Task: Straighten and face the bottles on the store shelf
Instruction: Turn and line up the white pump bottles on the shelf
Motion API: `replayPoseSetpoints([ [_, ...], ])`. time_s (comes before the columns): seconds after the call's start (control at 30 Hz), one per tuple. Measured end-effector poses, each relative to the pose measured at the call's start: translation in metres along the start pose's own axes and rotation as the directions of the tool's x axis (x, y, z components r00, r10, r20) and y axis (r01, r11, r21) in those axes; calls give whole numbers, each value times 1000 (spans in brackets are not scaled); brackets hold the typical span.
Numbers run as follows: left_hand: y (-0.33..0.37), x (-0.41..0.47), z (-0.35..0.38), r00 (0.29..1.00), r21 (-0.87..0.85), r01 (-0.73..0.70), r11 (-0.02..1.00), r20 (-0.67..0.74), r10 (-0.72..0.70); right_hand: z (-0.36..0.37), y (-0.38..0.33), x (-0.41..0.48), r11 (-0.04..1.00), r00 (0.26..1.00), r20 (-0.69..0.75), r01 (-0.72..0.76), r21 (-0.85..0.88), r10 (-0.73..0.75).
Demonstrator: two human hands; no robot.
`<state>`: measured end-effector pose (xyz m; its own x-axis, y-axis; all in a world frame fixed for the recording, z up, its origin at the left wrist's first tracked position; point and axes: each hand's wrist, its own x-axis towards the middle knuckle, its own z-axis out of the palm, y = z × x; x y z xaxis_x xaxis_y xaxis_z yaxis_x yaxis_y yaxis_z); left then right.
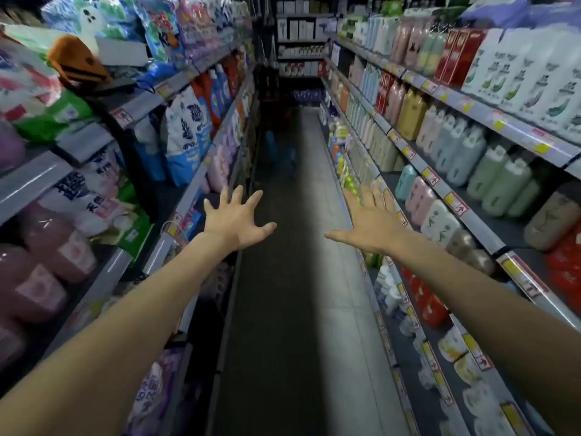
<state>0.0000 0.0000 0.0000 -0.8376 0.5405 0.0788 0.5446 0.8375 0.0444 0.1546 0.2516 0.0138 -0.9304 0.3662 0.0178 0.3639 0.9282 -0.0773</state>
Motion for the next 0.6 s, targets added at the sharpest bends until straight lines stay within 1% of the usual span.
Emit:
replayPoseSetpoints([
  [0.13,-22,53,6,1000,5,11,1000,22,-11,1,-13,55,1000,999,49,-9,-10,9],
  [0.27,-45,107,25,1000,13,11,1000,20,-11,13,-22,108,999,999,26,22,-44,-20],
  [0.4,-58,141,41,999,-2,10,1000,37,-9,24,-28,147,996,999,0,47,-82,-47],
  [0.6,-69,185,37,999,-18,-4,1000,45,5,27,-33,195,992,998,22,53,-116,-51],
])
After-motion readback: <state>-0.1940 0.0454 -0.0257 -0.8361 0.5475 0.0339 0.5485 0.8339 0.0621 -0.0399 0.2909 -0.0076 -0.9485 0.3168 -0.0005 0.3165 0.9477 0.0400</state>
